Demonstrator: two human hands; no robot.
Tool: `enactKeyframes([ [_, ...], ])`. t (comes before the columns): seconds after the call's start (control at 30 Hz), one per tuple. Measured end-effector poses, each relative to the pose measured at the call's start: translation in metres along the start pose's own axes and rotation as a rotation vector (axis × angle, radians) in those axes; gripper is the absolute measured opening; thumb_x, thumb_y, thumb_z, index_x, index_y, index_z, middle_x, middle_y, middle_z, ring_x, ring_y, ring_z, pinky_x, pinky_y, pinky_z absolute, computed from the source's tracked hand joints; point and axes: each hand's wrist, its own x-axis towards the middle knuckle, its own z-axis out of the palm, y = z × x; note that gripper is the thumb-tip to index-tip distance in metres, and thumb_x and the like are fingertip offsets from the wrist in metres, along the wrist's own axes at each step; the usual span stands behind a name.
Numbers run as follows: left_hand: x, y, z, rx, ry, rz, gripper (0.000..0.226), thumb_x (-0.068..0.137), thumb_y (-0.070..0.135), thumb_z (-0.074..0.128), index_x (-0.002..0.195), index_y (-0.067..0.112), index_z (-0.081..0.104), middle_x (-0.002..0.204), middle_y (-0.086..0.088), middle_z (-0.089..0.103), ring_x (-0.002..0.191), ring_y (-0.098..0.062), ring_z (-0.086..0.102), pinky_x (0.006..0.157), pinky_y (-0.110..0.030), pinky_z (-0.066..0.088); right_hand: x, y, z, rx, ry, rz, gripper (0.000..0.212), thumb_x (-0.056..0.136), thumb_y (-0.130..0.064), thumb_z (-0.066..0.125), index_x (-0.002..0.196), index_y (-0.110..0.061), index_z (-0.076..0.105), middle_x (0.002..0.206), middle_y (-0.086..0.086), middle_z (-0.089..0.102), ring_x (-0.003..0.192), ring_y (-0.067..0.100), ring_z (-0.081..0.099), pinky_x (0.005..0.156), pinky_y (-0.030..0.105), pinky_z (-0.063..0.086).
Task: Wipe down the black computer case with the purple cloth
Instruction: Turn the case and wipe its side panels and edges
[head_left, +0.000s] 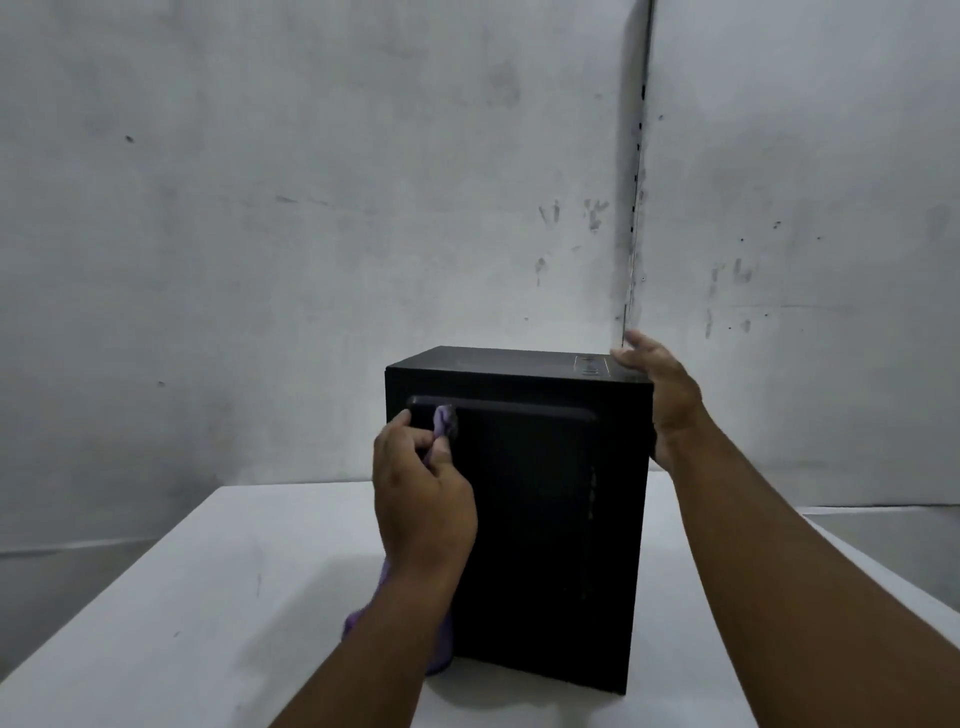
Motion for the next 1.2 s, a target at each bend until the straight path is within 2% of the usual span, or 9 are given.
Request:
enactKeyframes([
  [0.1, -0.008, 0.006, 0.002, 0.037, -0.045, 0.007, 0.025, 0.102, 0.011, 0.056, 0.084, 0.026, 0.047, 0.153, 0.002, 0.049, 0.145, -0.012, 0.040, 0.102, -0.026, 0.038, 0.003, 0.005, -0.005, 0.032, -0.073, 0.059, 0.048, 0.078, -0.026, 0.069, 0.126, -0.031, 0.071, 0.129, 0.008, 0.064, 0.111, 0.027, 0.066, 0.088, 0.034, 0.055],
  [0.2, -0.008, 0.005, 0.003, 0.080, -0.052, 0.005, 0.023, 0.102, 0.012, 0.057, 0.084, 0.024, 0.048, 0.160, 0.003, 0.044, 0.144, -0.015, 0.043, 0.098, -0.028, 0.038, 0.009, 0.010, -0.009, 0.038, -0.086, 0.047, 0.051, 0.069, -0.030, 0.068, 0.118, -0.033, 0.076, 0.132, 0.010, 0.063, 0.113, 0.028, 0.065, 0.094, 0.037, 0.054],
  [0.37, 0.002, -0.005, 0.000, 0.131, -0.085, -0.017, 0.015, 0.103, 0.013, 0.056, 0.088, 0.015, 0.054, 0.162, 0.009, 0.042, 0.134, -0.018, 0.054, 0.086, -0.022, 0.036, 0.016, 0.021, -0.011, 0.064, -0.122, 0.057, 0.065, 0.070, -0.047, 0.074, 0.132, -0.030, 0.063, 0.136, 0.007, 0.061, 0.122, 0.028, 0.064, 0.111, 0.046, 0.047],
  [0.47, 0.017, -0.014, -0.003, 0.166, -0.154, -0.020, 0.020, 0.101, 0.013, 0.058, 0.082, 0.017, 0.053, 0.163, 0.007, 0.039, 0.134, -0.021, 0.055, 0.088, -0.026, 0.038, 0.015, 0.030, -0.003, 0.031, -0.055, -0.021, 0.067, 0.066, -0.061, 0.076, 0.111, -0.014, 0.065, 0.116, 0.004, 0.065, 0.110, 0.026, 0.064, 0.110, 0.045, 0.045],
  [0.57, 0.040, -0.020, -0.007, 0.158, -0.251, -0.099, 0.019, 0.101, 0.014, 0.058, 0.083, 0.015, 0.056, 0.165, 0.005, 0.036, 0.138, -0.022, 0.052, 0.092, -0.027, 0.036, 0.003, 0.039, 0.015, -0.110, 0.115, -0.135, 0.050, 0.069, -0.076, 0.069, 0.096, -0.035, 0.065, 0.115, -0.008, 0.068, 0.113, 0.019, 0.063, 0.111, 0.052, 0.046],
  [0.7, 0.054, -0.010, -0.014, 0.076, -0.242, -0.162, 0.016, 0.103, 0.015, 0.056, 0.088, 0.018, 0.057, 0.153, -0.004, 0.054, 0.132, -0.025, 0.057, 0.099, -0.035, 0.045, -0.024, 0.045, 0.035, -0.314, 0.217, -0.208, 0.059, 0.068, -0.096, 0.053, 0.104, -0.049, 0.060, 0.121, -0.002, 0.060, 0.121, 0.026, 0.053, 0.107, 0.047, 0.047],
  [0.87, 0.041, 0.021, -0.029, -0.056, -0.179, -0.133, 0.011, 0.106, 0.018, 0.056, 0.094, 0.016, 0.056, 0.145, 0.003, 0.061, 0.124, -0.019, 0.063, 0.087, -0.019, 0.047, -0.031, 0.055, 0.024, -0.360, 0.016, -0.384, 0.055, 0.077, -0.085, 0.054, 0.117, -0.049, 0.060, 0.122, -0.019, 0.057, 0.126, 0.018, 0.049, 0.106, 0.048, 0.050],
  [1.0, 0.028, 0.045, -0.035, -0.133, -0.211, -0.066, 0.013, 0.106, 0.019, 0.055, 0.095, 0.025, 0.054, 0.132, 0.016, 0.058, 0.095, 0.007, 0.059, 0.068, 0.005, 0.043, -0.032, 0.050, 0.020, -0.418, 0.023, -0.397, 0.057, 0.076, -0.087, 0.055, 0.119, -0.050, 0.061, 0.120, -0.017, 0.062, 0.122, 0.020, 0.053, 0.101, 0.049, 0.053],
  [1.2, 0.019, 0.056, -0.035, -0.096, -0.301, -0.035, 0.020, 0.105, 0.016, 0.057, 0.088, 0.025, 0.053, 0.140, 0.014, 0.058, 0.098, 0.005, 0.058, 0.069, 0.005, 0.042, -0.038, 0.047, 0.013, -0.454, 0.034, -0.332, 0.039, 0.086, -0.069, 0.063, 0.123, -0.055, 0.059, 0.126, -0.001, 0.060, 0.115, 0.015, 0.059, 0.097, 0.047, 0.057],
])
